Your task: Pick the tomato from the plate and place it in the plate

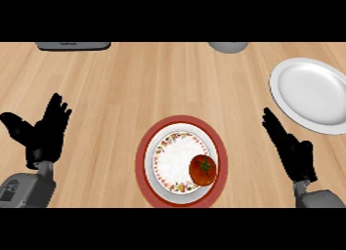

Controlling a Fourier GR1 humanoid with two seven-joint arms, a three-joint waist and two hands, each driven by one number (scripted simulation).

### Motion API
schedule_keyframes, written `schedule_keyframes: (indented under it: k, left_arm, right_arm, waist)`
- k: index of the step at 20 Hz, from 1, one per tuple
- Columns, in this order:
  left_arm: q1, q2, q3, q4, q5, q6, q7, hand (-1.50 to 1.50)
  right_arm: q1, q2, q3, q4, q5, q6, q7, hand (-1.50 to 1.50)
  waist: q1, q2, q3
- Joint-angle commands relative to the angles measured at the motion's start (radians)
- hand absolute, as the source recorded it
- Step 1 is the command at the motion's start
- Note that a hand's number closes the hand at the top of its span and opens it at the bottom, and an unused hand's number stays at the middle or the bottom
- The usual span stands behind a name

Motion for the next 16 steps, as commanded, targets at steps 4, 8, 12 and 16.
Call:
schedule_keyframes:
  k: [4,8,12,16]
  left_arm:
    - [0.02,-0.041,-0.136,0.005,-0.059,-0.036,0.06,0.0]
    - [0.052,-0.075,-0.235,-0.024,-0.064,-0.131,0.061,0.0]
    - [0.094,-0.085,-0.243,-0.044,-0.084,-0.117,0.051,0.0]
    - [0.116,-0.053,-0.207,-0.096,-0.075,-0.114,0.115,0.0]
  right_arm:
    - [-0.276,0.052,-0.068,-0.003,-0.22,0.255,-0.062,1.5]
    - [-0.416,-0.08,-0.074,0.145,0.034,0.165,-0.149,1.5]
    - [-0.438,0.038,-0.202,0.376,-0.129,0.237,-0.362,-1.5]
    - [-0.456,0.001,-0.227,0.53,-0.14,0.428,-0.531,-1.5]
  waist:
    - [0.04,0.015,-0.004]
    - [0.06,0.021,-0.007]
    - [0.039,0.017,-0.007]
    - [0.029,0.012,-0.007]
